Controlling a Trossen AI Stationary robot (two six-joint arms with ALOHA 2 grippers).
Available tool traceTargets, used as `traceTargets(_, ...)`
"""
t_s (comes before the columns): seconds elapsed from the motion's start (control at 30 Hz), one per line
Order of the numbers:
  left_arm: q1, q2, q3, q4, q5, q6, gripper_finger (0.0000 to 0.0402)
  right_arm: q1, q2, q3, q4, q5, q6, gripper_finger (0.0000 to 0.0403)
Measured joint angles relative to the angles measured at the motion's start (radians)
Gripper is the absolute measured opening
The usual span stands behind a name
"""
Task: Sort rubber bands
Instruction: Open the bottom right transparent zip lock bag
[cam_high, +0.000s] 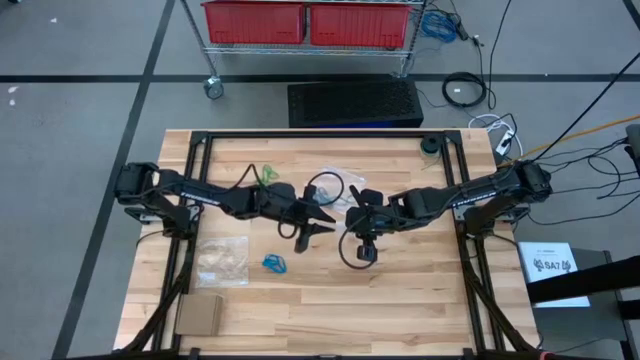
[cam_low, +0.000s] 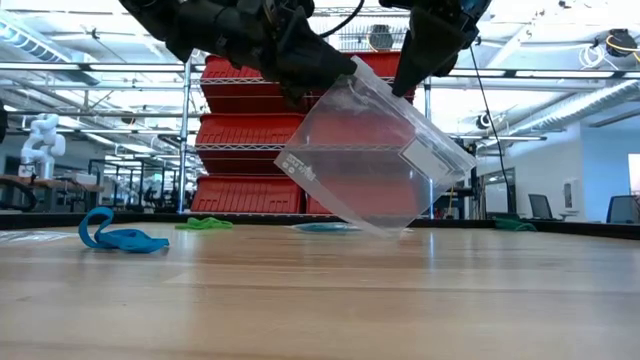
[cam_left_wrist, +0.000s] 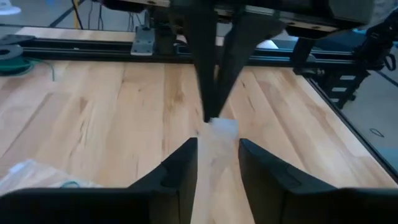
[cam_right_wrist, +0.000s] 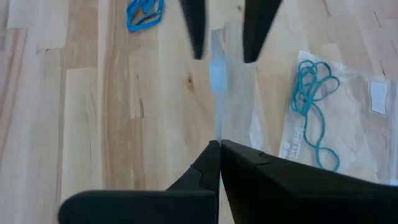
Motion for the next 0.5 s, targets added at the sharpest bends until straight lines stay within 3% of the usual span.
traceTargets(0.1, 0.007, 0.0, 0.0, -0.001, -0.005, 0.002, 0.0094, 0.0, 0.0, 0.0, 0.003, -0.001, 0.0, 0.0)
traceTargets(0.27, 0.007, 0.0, 0.0, -0.003, 0.002, 0.083, 0.0015, 0.0, 0.0, 0.0, 0.012, -0.001, 0.0, 0.0)
traceTargets(0.5, 0.007, 0.0, 0.0, -0.02, 0.004, 0.127, 0.0004, 0.0, -0.001, 0.0, 0.011, 0.001, 0.022, 0.0006)
